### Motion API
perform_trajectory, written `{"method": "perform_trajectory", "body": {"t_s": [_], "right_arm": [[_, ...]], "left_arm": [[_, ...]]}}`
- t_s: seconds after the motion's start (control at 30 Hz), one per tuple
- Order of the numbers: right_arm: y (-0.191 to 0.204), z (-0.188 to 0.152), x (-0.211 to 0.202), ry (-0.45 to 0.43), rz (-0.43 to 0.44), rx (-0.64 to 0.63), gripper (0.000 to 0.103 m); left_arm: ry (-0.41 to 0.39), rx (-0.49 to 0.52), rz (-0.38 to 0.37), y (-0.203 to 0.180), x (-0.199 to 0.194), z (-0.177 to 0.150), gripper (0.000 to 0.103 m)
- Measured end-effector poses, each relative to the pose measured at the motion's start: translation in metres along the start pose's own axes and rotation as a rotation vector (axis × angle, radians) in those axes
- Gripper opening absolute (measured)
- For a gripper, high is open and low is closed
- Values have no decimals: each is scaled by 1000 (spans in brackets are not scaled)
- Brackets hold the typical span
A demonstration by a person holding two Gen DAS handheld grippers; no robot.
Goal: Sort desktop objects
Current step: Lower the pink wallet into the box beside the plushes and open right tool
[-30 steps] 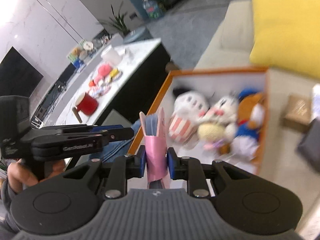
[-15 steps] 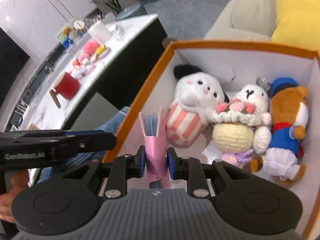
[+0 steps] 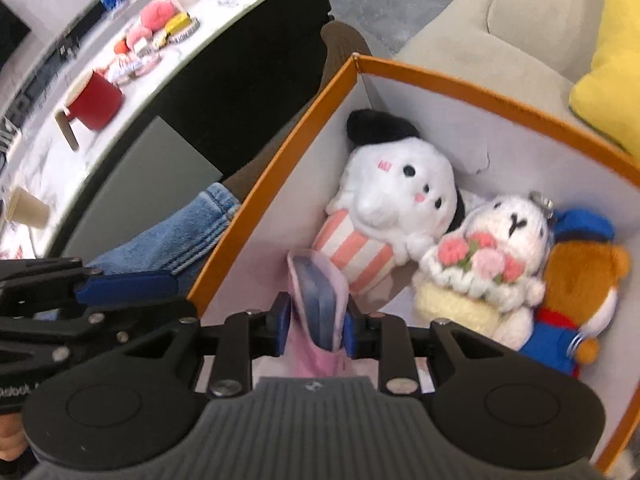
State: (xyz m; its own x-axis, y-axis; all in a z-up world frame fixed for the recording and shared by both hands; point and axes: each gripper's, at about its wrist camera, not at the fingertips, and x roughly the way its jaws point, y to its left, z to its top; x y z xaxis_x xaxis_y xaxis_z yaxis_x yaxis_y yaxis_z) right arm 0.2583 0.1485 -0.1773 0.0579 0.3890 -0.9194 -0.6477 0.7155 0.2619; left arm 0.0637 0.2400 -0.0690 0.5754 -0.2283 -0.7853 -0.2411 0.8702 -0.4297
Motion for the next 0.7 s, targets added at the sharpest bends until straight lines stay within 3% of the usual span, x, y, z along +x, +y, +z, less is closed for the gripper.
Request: {"method": "perform_trajectory", "body": {"t_s": [0.07, 0.43, 0.5, 0.7], "right_arm": [[0, -4, -6, 23, 14, -6, 20], [10, -67, -29, 124, -5, -61, 19], [12, -66, -32, 82, -11, -41, 18], [19, -47, -45, -182, -8, 35, 18]], "left_arm": [[0, 1, -2, 0, -2, -1, 31], [2, 19, 18, -4, -6, -8, 31], [1, 12, 21, -4, -7, -8, 31], [-11, 7, 26, -6, -13, -10, 31]]}}
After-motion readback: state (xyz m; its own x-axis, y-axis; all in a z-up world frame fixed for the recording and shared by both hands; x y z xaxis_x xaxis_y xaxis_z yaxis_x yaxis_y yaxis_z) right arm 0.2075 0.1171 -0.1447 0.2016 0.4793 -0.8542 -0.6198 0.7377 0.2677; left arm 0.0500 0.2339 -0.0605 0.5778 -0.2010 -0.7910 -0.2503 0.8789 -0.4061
